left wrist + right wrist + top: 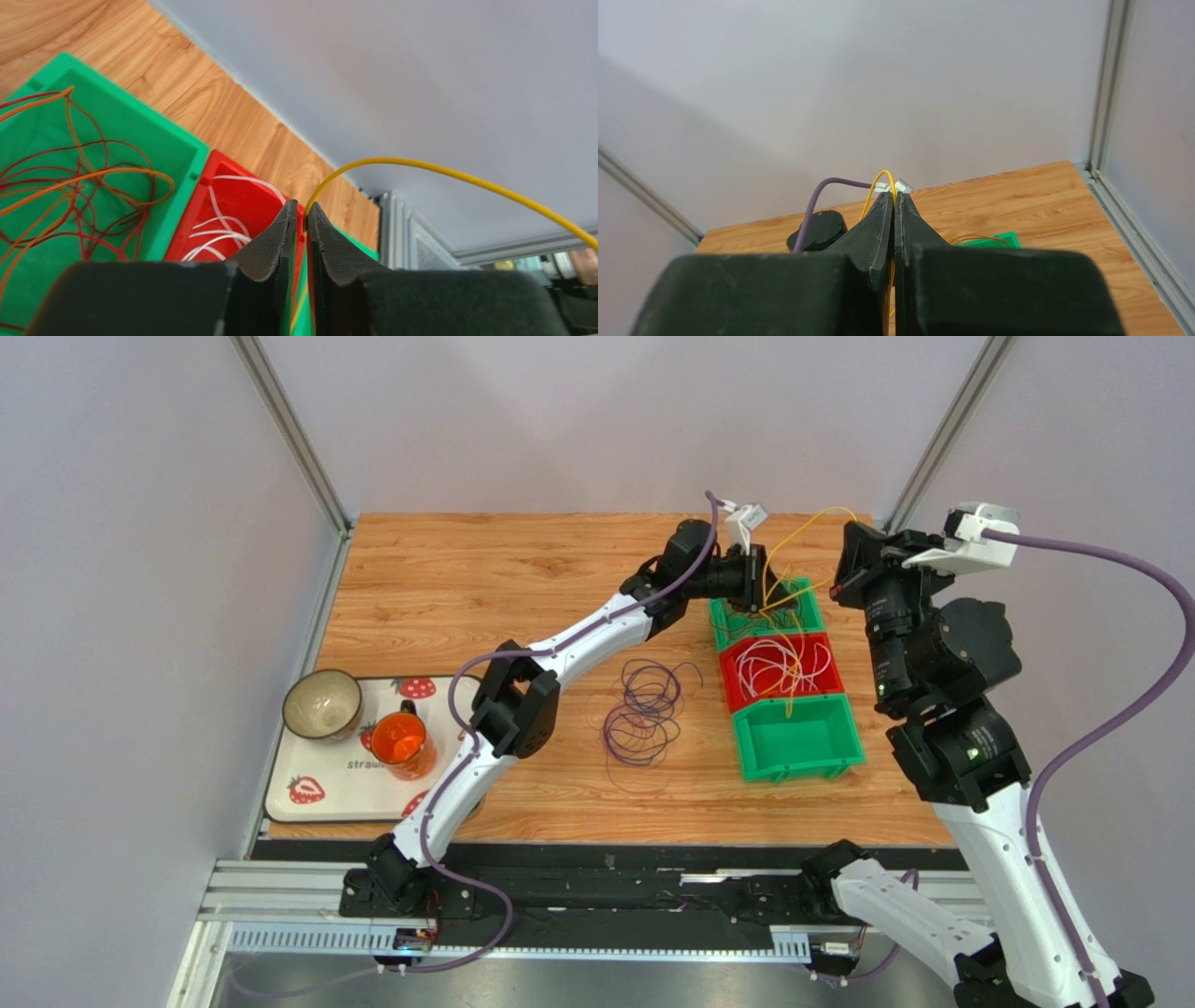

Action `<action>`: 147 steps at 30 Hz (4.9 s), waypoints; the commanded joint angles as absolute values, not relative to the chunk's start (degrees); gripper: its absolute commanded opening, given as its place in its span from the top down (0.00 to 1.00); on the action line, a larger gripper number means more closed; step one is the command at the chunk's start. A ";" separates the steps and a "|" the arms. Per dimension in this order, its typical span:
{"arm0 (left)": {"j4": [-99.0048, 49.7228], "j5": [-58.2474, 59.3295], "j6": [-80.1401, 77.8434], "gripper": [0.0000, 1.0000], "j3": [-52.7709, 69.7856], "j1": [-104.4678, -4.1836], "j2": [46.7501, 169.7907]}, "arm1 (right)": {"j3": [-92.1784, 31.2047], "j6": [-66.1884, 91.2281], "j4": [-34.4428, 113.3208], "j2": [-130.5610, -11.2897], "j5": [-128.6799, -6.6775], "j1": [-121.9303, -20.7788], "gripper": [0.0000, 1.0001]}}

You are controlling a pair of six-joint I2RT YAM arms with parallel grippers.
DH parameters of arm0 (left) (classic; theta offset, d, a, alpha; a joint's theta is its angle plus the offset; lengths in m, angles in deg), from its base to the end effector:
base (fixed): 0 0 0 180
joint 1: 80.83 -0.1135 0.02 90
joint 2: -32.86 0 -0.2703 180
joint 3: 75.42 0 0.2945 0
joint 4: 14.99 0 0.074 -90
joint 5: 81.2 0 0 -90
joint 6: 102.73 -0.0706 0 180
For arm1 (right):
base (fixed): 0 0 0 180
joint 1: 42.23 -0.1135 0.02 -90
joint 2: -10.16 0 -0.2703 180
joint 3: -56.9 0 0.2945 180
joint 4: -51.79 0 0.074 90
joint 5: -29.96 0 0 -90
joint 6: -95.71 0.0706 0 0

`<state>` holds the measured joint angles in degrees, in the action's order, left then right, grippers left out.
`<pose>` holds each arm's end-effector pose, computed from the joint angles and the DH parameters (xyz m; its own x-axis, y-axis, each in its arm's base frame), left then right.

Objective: Untangle the cables
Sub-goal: Place the cable in the bin.

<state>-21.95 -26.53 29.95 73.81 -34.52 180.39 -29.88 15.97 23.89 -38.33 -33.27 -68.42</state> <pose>0.4357 -0.5152 0.2553 -0.7161 -0.0510 -0.6961 0.6832 0.1531 -0.7140 0.1996 0.0627 0.5231 0.1599 0.2558 -0.9534 -0.0254 0.9666 0.2551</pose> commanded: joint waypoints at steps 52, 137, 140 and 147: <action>-79.21 7.92 5.21 0.35 24.05 -41.88 106.53 | -26.66 62.21 -6.19 -43.20 -30.70 -69.30 1.00; -74.73 17.42 -1.92 0.36 7.27 -48.92 97.90 | -8.99 53.08 18.67 -70.43 -23.30 -47.68 1.00; -74.73 17.42 -1.92 0.36 7.18 -49.01 98.08 | -9.78 51.85 20.17 -73.41 -24.79 -47.68 1.00; -74.73 17.50 -1.83 0.36 7.18 -49.36 98.52 | -10.40 51.06 23.50 -78.69 -27.08 -47.68 1.00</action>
<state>-76.57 17.69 -0.72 7.21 -48.82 99.19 -8.26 52.07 19.00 -76.50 -26.35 -47.79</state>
